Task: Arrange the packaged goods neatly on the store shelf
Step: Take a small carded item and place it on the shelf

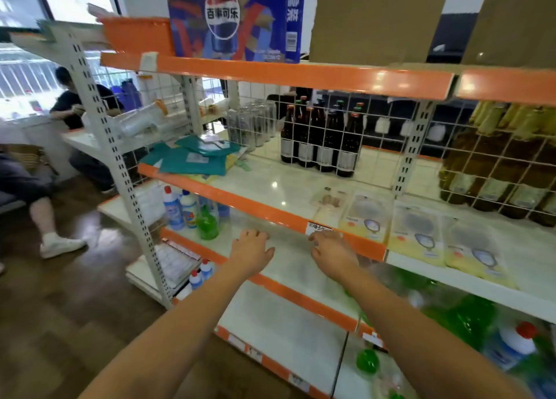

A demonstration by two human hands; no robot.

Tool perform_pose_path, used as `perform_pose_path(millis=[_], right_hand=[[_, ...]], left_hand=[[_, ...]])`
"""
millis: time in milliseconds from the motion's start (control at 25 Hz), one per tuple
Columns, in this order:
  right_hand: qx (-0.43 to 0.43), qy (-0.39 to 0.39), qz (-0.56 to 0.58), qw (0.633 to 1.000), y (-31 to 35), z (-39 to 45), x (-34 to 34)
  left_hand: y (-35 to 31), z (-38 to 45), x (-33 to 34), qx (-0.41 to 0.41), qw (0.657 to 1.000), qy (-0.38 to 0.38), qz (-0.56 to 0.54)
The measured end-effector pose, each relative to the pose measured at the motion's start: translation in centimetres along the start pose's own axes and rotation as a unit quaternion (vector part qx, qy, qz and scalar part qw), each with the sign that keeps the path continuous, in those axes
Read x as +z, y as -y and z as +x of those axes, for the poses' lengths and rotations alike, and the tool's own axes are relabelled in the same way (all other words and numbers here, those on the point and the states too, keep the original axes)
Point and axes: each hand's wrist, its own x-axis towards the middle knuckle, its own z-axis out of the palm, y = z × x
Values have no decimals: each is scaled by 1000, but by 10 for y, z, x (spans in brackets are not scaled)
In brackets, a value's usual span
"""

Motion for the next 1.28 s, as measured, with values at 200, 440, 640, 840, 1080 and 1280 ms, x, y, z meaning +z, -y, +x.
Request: perform_pose_path(millis=[200,440,640,840,1080,1280], right_hand=[[-52,19,15,998,67,46,16],[-88,-2,9,996,151,112,22],[-87,0,-2,996,198,153,45],[-74,33,7,997,210,184,64],[-53,22,-23,998,204,260,61],[-64,14,-10,998,195,340,68]], left_hand=[[71,-5,-26,-45,999,-13,-8],[156,6,-65,-81,996,-38,10],[212,22,-76,-90,995,-40,19],[245,47,-61,-96,995,-18,7],[265,107,-64,-90,996,-11,0],[279,179,-73,-84,996,-14,9]])
